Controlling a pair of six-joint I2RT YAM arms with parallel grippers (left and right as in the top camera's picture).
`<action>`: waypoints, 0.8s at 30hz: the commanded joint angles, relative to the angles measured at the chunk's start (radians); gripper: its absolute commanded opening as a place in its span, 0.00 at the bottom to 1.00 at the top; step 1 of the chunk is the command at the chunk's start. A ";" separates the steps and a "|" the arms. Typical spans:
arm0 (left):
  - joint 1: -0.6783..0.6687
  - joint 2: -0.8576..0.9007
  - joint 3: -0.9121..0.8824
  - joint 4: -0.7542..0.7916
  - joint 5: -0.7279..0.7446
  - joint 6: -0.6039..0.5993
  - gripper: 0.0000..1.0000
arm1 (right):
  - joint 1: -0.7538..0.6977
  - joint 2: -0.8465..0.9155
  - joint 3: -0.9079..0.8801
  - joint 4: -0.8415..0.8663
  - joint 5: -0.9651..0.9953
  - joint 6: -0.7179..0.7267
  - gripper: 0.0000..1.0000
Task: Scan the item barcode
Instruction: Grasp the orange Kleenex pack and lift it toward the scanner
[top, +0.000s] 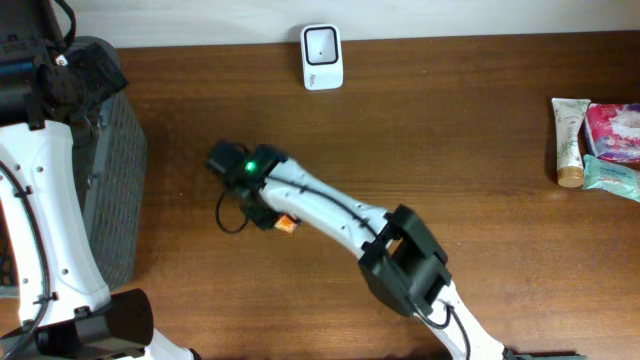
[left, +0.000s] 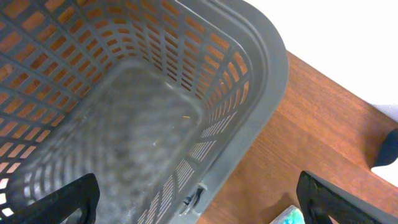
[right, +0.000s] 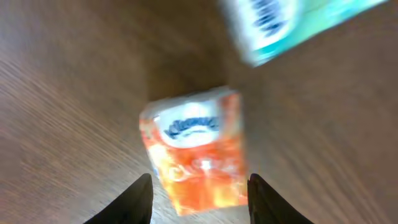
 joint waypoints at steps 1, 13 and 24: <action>0.003 -0.016 0.010 0.002 -0.007 -0.006 0.99 | -0.122 0.002 0.048 -0.004 -0.211 -0.082 0.43; 0.003 -0.016 0.010 0.002 -0.007 -0.006 0.99 | -0.230 0.002 -0.246 0.170 -0.593 -0.300 0.41; 0.003 -0.016 0.010 0.002 -0.007 -0.006 0.99 | -0.325 -0.048 -0.113 0.089 -0.938 -0.180 0.04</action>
